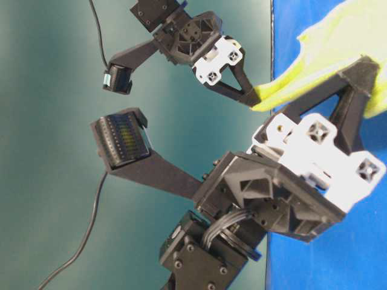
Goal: Fold the yellow towel.
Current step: 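Lay the strip down vertically and open both grippers, then withdraw both grippers outward from the towel strip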
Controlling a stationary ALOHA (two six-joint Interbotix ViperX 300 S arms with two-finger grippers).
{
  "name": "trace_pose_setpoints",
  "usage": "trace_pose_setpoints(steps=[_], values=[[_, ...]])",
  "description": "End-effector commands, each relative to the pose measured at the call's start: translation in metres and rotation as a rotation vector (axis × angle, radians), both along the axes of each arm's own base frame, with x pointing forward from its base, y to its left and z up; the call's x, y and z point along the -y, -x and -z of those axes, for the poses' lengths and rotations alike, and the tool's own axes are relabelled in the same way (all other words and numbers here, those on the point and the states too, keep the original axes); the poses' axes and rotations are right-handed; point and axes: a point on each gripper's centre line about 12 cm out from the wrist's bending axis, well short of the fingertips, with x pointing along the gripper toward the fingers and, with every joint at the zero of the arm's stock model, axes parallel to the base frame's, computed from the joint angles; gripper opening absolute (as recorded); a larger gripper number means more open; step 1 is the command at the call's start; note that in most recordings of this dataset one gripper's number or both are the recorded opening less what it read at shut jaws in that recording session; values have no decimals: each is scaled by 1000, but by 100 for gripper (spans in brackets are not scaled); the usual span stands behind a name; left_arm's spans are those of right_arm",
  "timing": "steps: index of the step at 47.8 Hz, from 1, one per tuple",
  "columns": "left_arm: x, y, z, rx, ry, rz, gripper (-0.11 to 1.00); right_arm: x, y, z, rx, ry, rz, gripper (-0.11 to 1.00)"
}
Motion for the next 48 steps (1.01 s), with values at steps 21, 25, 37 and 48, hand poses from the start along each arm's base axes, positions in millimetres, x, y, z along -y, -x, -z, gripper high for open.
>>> trace_pose_setpoints(steps=[21,25,37,48], values=[[33,7,-40,27,7,74,83,8,-4,-15,50,27,11,61],[31,17,-48,-17,-1,77,84,7,-2,-18,57,27,14,60],[15,62,-69,-120,-14,63,81,0,9,-36,101,38,20,60],[7,96,-88,15,6,57,81,-17,41,-48,137,34,33,60]])
